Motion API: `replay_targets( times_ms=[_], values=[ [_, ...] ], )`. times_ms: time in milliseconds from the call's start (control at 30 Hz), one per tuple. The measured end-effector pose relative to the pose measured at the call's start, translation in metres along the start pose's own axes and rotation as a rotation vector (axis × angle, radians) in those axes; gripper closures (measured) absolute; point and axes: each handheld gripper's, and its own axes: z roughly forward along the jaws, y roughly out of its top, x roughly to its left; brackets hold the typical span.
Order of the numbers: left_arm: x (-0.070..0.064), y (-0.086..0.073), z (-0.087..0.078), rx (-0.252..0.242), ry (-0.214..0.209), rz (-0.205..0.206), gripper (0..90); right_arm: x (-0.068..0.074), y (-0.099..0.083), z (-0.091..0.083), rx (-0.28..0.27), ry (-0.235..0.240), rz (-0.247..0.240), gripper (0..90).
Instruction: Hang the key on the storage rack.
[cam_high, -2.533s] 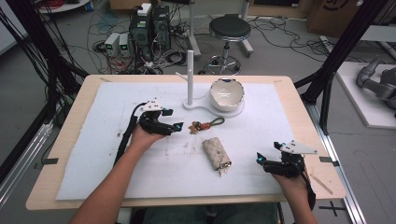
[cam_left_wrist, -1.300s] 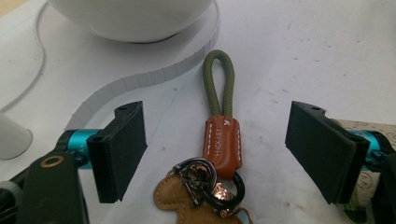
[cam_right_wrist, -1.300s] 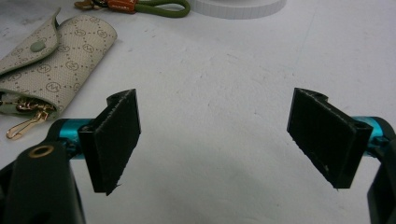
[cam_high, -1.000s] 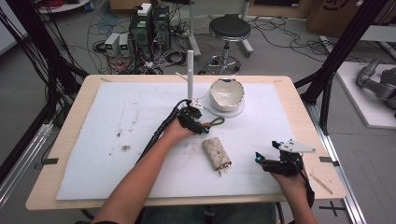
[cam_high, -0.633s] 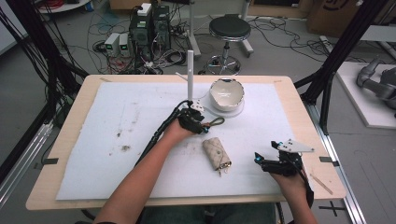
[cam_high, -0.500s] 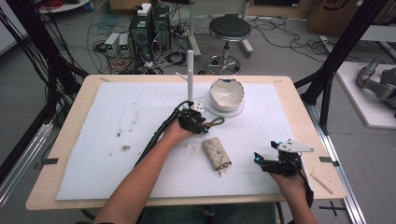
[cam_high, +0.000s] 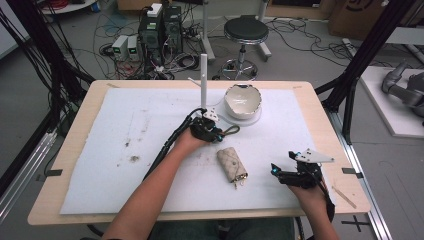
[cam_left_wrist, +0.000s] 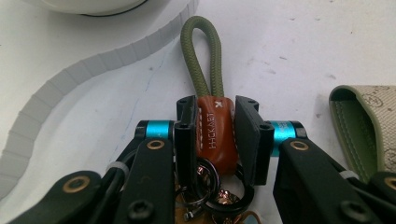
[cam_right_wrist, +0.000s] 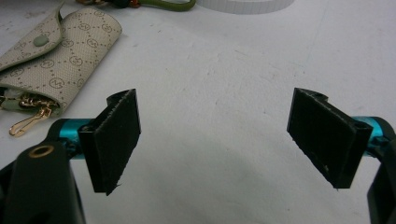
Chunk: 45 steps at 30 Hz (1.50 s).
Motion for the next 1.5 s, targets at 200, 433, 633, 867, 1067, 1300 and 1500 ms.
replay_targets(
  times_ms=[200,433,633,867,1067,1300,1500],
  values=[
    [-0.002,0.006,-0.016,-0.048,0.004,-0.007,70.6,0.0,0.001,0.001,-0.001,0.003,-0.004,17.7],
    [-0.003,0.015,-0.044,-0.138,-0.001,-0.032,70.6,0.002,0.003,0.003,-0.001,0.01,-0.007,17.7],
    [-0.004,0.02,-0.073,-0.194,0.015,-0.04,70.6,0.005,0.006,0.008,-0.002,0.023,-0.016,17.7],
    [-0.001,0.022,-0.117,-0.312,0.058,-0.087,70.8,0.011,0.015,0.021,-0.003,0.047,-0.038,17.7],
    [-0.001,0.027,-0.142,-0.341,0.106,-0.081,70.8,0.015,0.023,0.033,0.004,0.072,-0.06,17.7],
    [0.004,0.036,-0.175,-0.373,0.185,-0.067,70.8,0.021,0.031,0.044,0.005,0.095,-0.083,17.7],
    [0.012,0.04,-0.19,-0.379,0.247,-0.084,70.8,0.024,0.036,0.05,0.008,0.104,-0.095,17.7]
  ],
)
